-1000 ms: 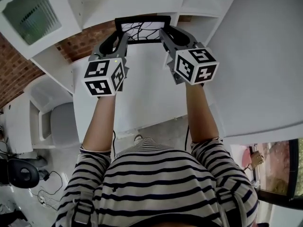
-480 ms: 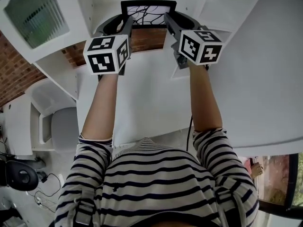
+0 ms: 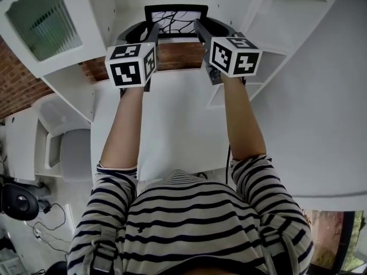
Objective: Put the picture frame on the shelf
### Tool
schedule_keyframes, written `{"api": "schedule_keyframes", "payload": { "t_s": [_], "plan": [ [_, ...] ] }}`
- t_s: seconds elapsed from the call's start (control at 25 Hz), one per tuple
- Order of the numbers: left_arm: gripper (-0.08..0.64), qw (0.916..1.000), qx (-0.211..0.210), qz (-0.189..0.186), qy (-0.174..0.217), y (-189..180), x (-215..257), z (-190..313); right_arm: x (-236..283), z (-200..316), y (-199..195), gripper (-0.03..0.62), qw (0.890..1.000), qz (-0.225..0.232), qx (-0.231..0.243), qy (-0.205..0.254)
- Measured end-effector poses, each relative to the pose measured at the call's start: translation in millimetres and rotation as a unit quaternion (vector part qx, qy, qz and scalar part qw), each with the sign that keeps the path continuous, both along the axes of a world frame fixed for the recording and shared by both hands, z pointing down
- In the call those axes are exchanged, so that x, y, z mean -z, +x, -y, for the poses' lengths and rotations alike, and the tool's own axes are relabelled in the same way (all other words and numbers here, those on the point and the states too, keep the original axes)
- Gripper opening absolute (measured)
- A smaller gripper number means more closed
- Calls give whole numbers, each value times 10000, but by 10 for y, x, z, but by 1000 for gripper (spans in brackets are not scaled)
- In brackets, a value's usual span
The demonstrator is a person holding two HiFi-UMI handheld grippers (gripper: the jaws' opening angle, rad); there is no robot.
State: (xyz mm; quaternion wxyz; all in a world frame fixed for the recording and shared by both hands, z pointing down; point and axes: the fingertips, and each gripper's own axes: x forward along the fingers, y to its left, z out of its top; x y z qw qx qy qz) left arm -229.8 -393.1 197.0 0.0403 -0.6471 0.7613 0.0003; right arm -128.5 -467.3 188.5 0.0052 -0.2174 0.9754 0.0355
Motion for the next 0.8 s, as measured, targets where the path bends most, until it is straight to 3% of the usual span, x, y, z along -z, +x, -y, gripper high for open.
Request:
{"api": "schedule_keyframes", "payload": {
  "t_s": [0.32,0.8],
  "plan": [
    [103,9994,287,-114,-132,-132,-29,126,-68,152,-148,73,9993,-20,289,-243],
    [104,9991,405,-64,-60,-179,-46,148,-80,165,-194,74,9995,88,213,-205]
  ]
}}
